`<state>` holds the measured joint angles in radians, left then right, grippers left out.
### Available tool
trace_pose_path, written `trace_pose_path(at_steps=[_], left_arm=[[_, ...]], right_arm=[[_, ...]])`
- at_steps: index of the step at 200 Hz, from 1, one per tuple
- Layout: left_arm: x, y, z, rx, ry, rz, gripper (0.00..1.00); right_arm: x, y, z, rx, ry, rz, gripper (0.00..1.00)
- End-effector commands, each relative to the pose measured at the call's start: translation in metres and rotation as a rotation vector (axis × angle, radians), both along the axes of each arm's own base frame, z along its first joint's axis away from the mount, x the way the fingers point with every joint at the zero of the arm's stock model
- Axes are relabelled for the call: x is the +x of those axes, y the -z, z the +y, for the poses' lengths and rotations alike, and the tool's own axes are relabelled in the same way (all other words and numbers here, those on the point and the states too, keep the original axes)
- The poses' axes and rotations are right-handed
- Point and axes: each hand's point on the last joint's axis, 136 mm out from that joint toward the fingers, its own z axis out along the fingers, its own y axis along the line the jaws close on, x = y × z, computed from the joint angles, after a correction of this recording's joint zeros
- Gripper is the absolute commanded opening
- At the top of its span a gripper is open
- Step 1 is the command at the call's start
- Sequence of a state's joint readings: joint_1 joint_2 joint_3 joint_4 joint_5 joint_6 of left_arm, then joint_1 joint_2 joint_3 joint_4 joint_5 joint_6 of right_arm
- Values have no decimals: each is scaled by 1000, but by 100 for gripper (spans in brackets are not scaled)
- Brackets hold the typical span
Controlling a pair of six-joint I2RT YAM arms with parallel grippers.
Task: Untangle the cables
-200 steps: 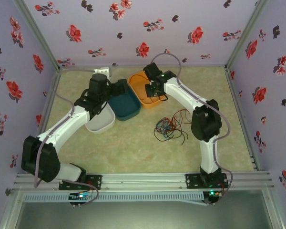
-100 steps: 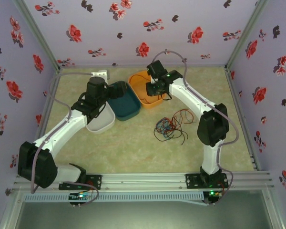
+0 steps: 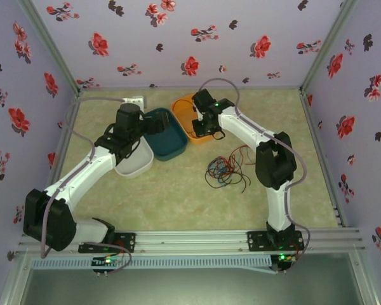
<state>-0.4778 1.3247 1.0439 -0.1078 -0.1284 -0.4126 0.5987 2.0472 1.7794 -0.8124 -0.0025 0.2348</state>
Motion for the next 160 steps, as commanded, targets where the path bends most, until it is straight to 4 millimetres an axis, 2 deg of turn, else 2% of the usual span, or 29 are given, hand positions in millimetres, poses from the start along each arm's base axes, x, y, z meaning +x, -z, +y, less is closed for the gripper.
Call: trace_pose_path(at_steps=[1,28,83,120,160], left_arm=[[-9,-3,8,34,-6,-3,100],[-17,0,20,45,-48,-4,100],[-35,-4,49,35,-147,-49,100],[-39,-4,54,6,-166,-76,100],[-36,0,51,-4,-163,-70,100]], right_arm=[[2,-13,-4,-20,3,-37,23],[-2,-17,-24,-34,68,-55,23],[-36,-12,-96,9,302,-48,24],[-68,-2,-140,39,444,-34,26],[-92,15,-171,49,565,-21,29]])
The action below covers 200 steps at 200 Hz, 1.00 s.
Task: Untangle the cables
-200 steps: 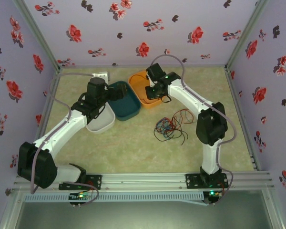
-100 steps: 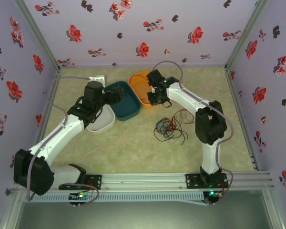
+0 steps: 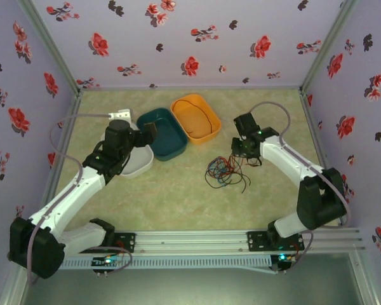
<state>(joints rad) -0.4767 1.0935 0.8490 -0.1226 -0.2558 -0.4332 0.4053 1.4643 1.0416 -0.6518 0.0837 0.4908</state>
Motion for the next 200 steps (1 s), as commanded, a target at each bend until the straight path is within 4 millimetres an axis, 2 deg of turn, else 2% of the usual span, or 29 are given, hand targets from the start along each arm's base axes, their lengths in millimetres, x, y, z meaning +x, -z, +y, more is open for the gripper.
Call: trace_pose_path(at_steps=[1,42,78,108,123,154,184,200], left_arm=[[6,-6,5,-26,-38,-31,100],[7,-4,0,-48,-24,-34,100],[7,-1,-3,-59,-12,-25,100],[9,3,-5,-64,-7,-17,100],[11,5,-8,-67,2,-11,100],[13,7,-11,-70,7,-3,100],[15,7,-14,-80,19,-11,100],[15,6,-17,-89,33,-19,100]], right_arm=[[-4,5,-14,19,105,-23,30],[-7,27,-17,73,152,12,31],[-4,45,-14,99,162,50,26],[-1,51,-6,148,157,50,24],[-1,49,-4,156,151,43,17],[0,23,-9,137,125,-7,8],[-1,-26,-26,63,109,-124,0],[-5,-55,-34,36,99,-200,0]])
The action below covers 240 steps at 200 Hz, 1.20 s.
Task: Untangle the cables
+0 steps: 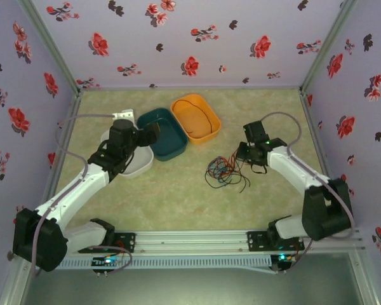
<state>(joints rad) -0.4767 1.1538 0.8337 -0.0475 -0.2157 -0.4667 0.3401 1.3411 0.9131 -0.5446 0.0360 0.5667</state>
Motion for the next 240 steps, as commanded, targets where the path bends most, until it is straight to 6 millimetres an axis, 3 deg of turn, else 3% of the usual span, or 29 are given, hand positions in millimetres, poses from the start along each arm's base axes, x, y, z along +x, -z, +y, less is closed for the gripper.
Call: trace_pose_path(at_steps=[1,75,113,240], left_arm=[[5,-8,-4,-45,12,-34,100],[5,-10,-31,-81,152,-53,100],[4,-14,-41,-102,205,-66,100],[9,-9,-59,-125,281,-46,100]], right_arm=[[-1,-53,-18,-82,-3,-129,0],[-29,-183,-25,-69,-105,-415,0],[-42,-233,-23,-35,-147,-524,0],[-66,-314,-17,41,-212,-711,0]])
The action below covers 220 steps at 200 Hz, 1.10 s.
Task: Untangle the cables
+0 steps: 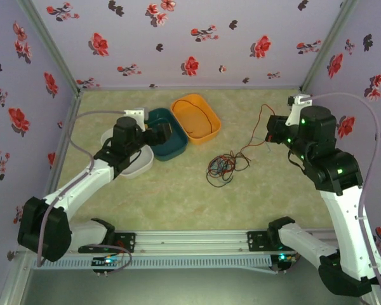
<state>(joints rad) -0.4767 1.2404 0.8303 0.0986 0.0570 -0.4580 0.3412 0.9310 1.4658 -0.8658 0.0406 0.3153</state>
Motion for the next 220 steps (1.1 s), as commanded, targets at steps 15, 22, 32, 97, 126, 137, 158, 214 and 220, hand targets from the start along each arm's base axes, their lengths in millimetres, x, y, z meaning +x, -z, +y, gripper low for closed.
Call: trace_pose_path(at_steps=[15,22,32,97,126,137,158,214,220], left_arm=[[6,-13,-6,-13,29,-45,100],[6,-13,-6,-13,31,-45,100],[6,-13,-7,-13,35,-45,100],[-12,-29,-52,-31,273,-171,100],[-33,-30,-105,16,473,-317,100],[-43,-25,-129,55,548,-380,100],[-57,-20,-172,49,641,-492,99],[-73,-8,-262,-10,787,-672,92],[-73,-2,-270,-4,798,-667,92]], right_arm=[[-11,-28,5,8,-54,-75,0],[-12,-30,5,10,-56,-79,0],[-14,-34,4,12,-57,-90,0],[-18,-40,15,60,-113,-91,0],[-19,-40,22,84,-144,-82,0],[-20,-42,24,98,-157,-84,0],[-22,-45,27,116,-174,-88,0],[-23,-45,28,133,-174,-79,0],[-23,-45,28,134,-173,-77,0]])
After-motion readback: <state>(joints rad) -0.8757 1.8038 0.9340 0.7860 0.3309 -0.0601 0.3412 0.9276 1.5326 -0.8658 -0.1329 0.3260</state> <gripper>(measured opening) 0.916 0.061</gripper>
